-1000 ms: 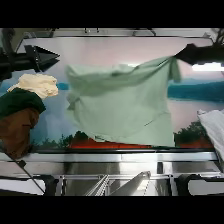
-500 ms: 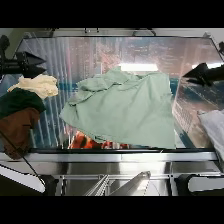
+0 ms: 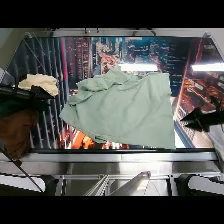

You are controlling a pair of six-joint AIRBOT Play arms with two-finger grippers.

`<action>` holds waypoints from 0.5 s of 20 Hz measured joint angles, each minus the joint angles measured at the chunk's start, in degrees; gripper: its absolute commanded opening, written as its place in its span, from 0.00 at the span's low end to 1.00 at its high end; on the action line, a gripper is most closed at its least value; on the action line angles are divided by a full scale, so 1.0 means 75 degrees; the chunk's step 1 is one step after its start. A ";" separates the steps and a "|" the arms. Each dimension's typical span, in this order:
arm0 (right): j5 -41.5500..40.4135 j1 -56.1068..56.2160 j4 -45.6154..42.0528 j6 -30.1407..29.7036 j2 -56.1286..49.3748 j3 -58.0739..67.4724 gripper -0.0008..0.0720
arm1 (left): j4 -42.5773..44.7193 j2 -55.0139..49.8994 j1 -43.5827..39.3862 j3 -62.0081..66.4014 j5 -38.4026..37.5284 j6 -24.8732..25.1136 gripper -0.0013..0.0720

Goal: Fold the shirts.

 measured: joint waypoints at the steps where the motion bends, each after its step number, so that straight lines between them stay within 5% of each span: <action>1: -0.0230 0.0003 -0.0055 -0.0047 0.0023 -0.0411 0.60 | 0.0032 0.0023 0.0000 -0.0149 0.0029 0.0026 0.88; 7: -0.0478 0.0358 0.0539 -0.0493 0.0090 -0.1944 0.60 | 0.0140 0.0070 0.0000 -0.0533 0.0347 0.0085 0.88; 8: -0.0452 0.0466 0.0574 -0.0592 0.0090 -0.2034 0.44 | 0.0146 0.0070 0.0000 -0.0548 0.0382 0.0102 0.88; 9: -0.0484 0.0583 0.0560 -0.0705 0.0090 -0.2104 0.02 | 0.0166 0.0070 0.0000 -0.0557 0.0440 0.0105 0.88; 10: -0.0644 0.0676 0.0525 -0.0796 0.0079 -0.2154 0.04 | 0.0210 0.0070 0.0000 -0.0571 0.0493 0.0105 0.88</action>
